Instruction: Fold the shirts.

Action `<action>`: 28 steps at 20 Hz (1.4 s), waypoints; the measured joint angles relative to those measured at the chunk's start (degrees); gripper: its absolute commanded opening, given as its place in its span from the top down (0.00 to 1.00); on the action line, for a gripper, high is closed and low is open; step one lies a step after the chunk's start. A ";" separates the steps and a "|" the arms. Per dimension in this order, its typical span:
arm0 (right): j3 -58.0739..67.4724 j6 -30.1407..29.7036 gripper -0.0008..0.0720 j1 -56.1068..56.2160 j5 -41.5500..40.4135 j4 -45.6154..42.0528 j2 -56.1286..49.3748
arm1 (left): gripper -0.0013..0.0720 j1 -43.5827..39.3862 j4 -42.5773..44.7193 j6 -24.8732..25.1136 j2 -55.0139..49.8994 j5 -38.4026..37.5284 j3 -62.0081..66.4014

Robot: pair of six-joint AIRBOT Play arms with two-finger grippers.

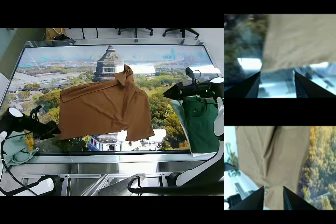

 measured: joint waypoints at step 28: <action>-31.82 -6.51 0.64 14.25 -22.77 -1.99 8.00 | 0.97 2.27 -10.64 8.90 -14.47 -0.13 16.11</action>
